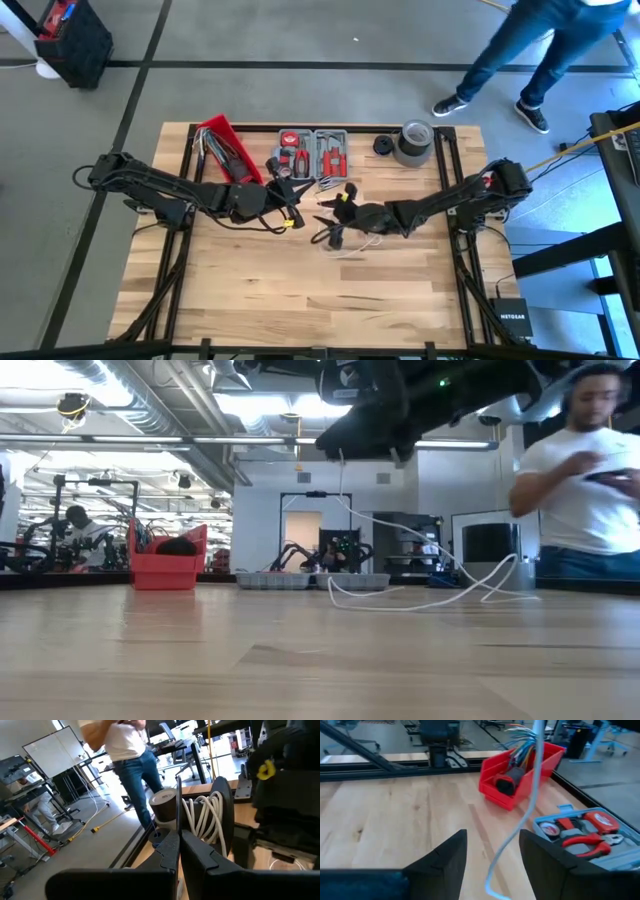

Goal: Coil cords
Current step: Uncoil the white wire from the spool

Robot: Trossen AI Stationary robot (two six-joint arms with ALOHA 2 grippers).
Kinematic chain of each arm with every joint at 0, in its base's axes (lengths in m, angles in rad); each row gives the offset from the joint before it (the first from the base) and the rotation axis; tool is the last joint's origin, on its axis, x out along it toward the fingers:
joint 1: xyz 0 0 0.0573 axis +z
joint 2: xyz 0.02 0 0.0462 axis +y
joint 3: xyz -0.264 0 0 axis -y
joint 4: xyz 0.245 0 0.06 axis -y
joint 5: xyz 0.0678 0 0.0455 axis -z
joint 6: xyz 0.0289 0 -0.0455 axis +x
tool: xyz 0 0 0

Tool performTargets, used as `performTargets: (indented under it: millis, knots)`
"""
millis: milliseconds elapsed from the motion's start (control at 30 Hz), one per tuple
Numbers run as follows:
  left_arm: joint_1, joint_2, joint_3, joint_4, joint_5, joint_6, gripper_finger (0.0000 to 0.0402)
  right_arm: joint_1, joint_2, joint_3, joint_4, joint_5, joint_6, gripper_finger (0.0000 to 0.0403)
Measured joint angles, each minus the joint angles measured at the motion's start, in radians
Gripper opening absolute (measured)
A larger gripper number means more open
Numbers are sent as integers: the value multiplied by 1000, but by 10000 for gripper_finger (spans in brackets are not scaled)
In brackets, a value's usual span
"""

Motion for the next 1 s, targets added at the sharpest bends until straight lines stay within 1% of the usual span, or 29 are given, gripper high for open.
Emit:
performTargets:
  millis: [100, 233, 400, 667, 733, 833, 900, 1000]
  knots:
    - [0, 0, 0, -5, 0, 0, 5, -13, 2, 0, -3, 2, 0, 173]
    - [0, 0, 0, -5, 0, 0, 5, -6, -32, 0, -33, -4, -47, 142]
    - [0, 0, 0, -4, 0, 0, 5, -4, -68, 0, -16, -22, -54, 104]
    - [0, 0, 0, -1, 0, 0, 5, -20, -53, 0, -44, -32, -71, 14]
    - [0, 0, 0, -1, 0, 2, 5, -16, -56, 0, -42, -29, -105, 7]
    - [0, 0, 0, -1, 0, 4, 5, 16, -77, 2, -38, -21, -121, 11]
    - [0, 0, 0, -1, 0, 4, 5, 46, -93, 16, -34, -21, -162, 6]
    - [0, 0, 0, -2, 0, 4, 5, 98, -120, 47, -38, 31, -236, 5]
